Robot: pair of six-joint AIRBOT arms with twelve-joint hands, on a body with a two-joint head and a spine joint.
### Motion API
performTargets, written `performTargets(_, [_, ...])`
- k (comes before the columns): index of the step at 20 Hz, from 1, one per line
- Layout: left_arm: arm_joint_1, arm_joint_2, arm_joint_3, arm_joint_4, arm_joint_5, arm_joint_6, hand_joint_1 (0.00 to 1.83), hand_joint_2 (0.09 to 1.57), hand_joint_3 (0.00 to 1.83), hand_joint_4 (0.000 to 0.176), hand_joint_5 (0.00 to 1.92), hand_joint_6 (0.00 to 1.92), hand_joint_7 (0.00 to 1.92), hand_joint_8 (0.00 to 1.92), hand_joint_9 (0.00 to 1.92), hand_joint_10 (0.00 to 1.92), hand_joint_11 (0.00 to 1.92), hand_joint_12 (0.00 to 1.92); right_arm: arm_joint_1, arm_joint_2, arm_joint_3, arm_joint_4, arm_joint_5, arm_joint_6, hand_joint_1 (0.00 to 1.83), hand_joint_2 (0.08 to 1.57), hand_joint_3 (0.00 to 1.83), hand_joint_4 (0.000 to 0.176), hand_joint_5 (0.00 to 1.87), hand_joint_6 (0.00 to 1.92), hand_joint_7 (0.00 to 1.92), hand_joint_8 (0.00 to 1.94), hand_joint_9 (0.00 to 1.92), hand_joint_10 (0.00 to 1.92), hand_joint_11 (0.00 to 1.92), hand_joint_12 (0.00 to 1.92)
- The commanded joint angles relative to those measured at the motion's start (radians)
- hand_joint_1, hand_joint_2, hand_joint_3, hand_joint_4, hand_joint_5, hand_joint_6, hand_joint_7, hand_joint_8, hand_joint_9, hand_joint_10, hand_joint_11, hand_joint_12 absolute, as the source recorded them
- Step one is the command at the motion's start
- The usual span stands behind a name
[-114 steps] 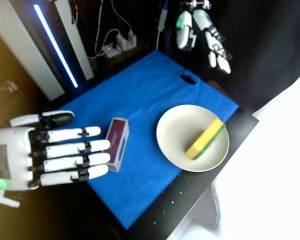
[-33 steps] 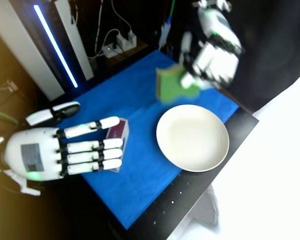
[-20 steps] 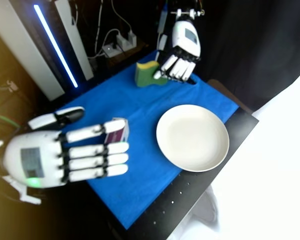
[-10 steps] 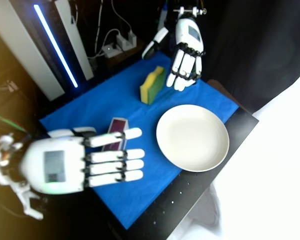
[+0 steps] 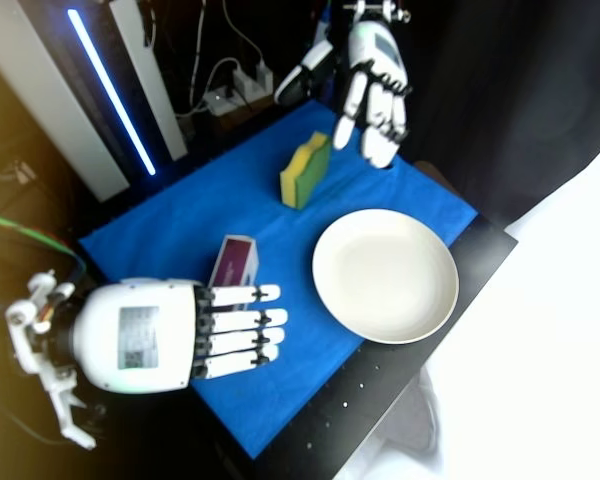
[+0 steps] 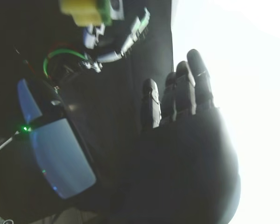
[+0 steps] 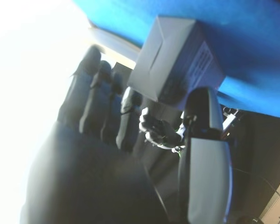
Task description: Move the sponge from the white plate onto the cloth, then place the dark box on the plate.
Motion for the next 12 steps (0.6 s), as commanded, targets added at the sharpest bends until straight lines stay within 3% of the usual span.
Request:
performTargets(1, [-0.001, 0.009, -0.008, -0.049, -0.152, 0.010, 0.76, 0.71, 0.01, 0.176, 0.20, 0.00, 0.10, 0.00, 0.10, 0.01, 0.00, 0.43, 0.013, -0.004, 0.003, 0.060, 0.077, 0.007, 1.20, 1.13, 0.00, 0.004, 0.87, 0.86, 0.82, 1.04, 0.95, 0.47, 0.58, 1.43])
performTargets(2, [0.009, 0.014, -0.014, -0.073, -0.172, 0.025, 0.76, 0.71, 0.01, 0.176, 0.20, 0.00, 0.10, 0.00, 0.10, 0.01, 0.00, 0.43, 0.013, -0.007, 0.003, 0.059, 0.077, 0.007, 1.20, 1.13, 0.00, 0.004, 0.87, 0.86, 0.82, 1.04, 0.95, 0.47, 0.58, 1.43])
performTargets(3, [0.024, 0.020, -0.019, -0.101, -0.196, 0.038, 0.75, 0.73, 0.01, 0.151, 0.21, 0.00, 0.13, 0.01, 0.12, 0.01, 0.00, 0.49, 0.013, -0.008, 0.003, 0.059, 0.078, 0.007, 1.18, 1.19, 0.00, 0.004, 0.84, 1.10, 0.81, 1.30, 0.84, 1.02, 0.67, 1.52])
performTargets(4, [0.037, 0.024, -0.022, -0.127, -0.217, 0.045, 0.74, 0.75, 0.01, 0.103, 0.20, 0.00, 0.12, 0.00, 0.10, 0.01, 0.00, 0.42, 0.014, -0.008, 0.002, 0.060, 0.078, 0.007, 0.79, 1.32, 0.01, 0.000, 0.66, 1.12, 0.66, 1.34, 0.59, 1.46, 0.46, 1.78])
performTargets(5, [0.063, 0.029, -0.025, -0.162, -0.248, 0.048, 0.75, 0.76, 0.01, 0.078, 0.21, 0.00, 0.12, 0.00, 0.08, 0.00, 0.00, 0.32, 0.017, -0.006, -0.003, 0.062, 0.089, 0.007, 0.54, 1.32, 0.00, 0.000, 0.73, 1.01, 0.67, 1.27, 0.61, 1.46, 0.54, 1.66])
performTargets(6, [0.079, 0.032, -0.028, -0.181, -0.266, 0.050, 0.76, 0.77, 0.01, 0.065, 0.20, 0.00, 0.11, 0.00, 0.06, 0.01, 0.00, 0.23, 0.019, -0.004, -0.005, 0.067, 0.105, 0.007, 0.98, 1.33, 0.00, 0.000, 0.66, 1.32, 0.63, 1.63, 0.66, 1.45, 0.66, 1.52])
performTargets(7, [0.102, 0.038, -0.034, -0.206, -0.287, 0.057, 0.81, 0.79, 0.01, 0.043, 0.20, 0.00, 0.10, 0.00, 0.03, 0.01, 0.00, 0.08, 0.020, -0.002, -0.012, 0.083, 0.136, 0.007, 1.10, 1.28, 0.00, 0.000, 0.67, 1.38, 0.72, 1.50, 0.73, 1.40, 0.74, 1.47])
performTargets(8, [0.121, 0.045, -0.043, -0.230, -0.306, 0.067, 0.82, 0.82, 0.01, 0.040, 0.22, 0.00, 0.09, 0.00, 0.05, 0.01, 0.00, 0.06, 0.020, -0.002, -0.024, 0.098, 0.168, 0.007, 1.20, 1.17, 0.00, 0.011, 0.95, 1.08, 0.85, 1.24, 0.76, 1.40, 0.63, 1.68])
performTargets(9, [0.140, 0.049, -0.048, -0.250, -0.324, 0.072, 0.83, 0.84, 0.00, 0.053, 0.23, 0.00, 0.09, 0.00, 0.06, 0.00, 0.00, 0.21, 0.024, 0.007, -0.040, 0.112, 0.204, 0.007, 1.22, 1.13, 0.00, 0.001, 1.00, 1.05, 0.91, 1.10, 0.77, 1.31, 0.60, 1.62])
performTargets(10, [0.152, 0.051, -0.052, -0.265, -0.336, 0.074, 0.83, 0.84, 0.00, 0.053, 0.23, 0.00, 0.09, 0.00, 0.06, 0.00, 0.00, 0.21, 0.028, 0.019, -0.052, 0.131, 0.241, 0.006, 1.22, 1.13, 0.00, 0.001, 1.00, 1.05, 0.91, 1.10, 0.77, 1.31, 0.60, 1.62])
performTargets(11, [0.165, 0.052, -0.057, -0.286, -0.353, 0.083, 0.82, 0.81, 0.00, 0.076, 0.26, 0.00, 0.12, 0.00, 0.10, 0.00, 0.00, 0.40, 0.051, 0.025, -0.061, 0.143, 0.272, 0.005, 1.21, 1.13, 0.00, 0.025, 0.96, 1.04, 0.96, 1.07, 0.83, 1.29, 0.70, 1.59])
performTargets(12, [0.179, 0.053, -0.064, -0.309, -0.379, 0.093, 0.79, 0.79, 0.00, 0.073, 0.22, 0.01, 0.14, 0.00, 0.12, 0.01, 0.00, 0.54, 0.083, 0.025, -0.070, 0.145, 0.281, -0.009, 1.33, 1.13, 0.00, 0.000, 0.92, 1.15, 0.94, 0.97, 0.87, 1.28, 0.76, 1.51])
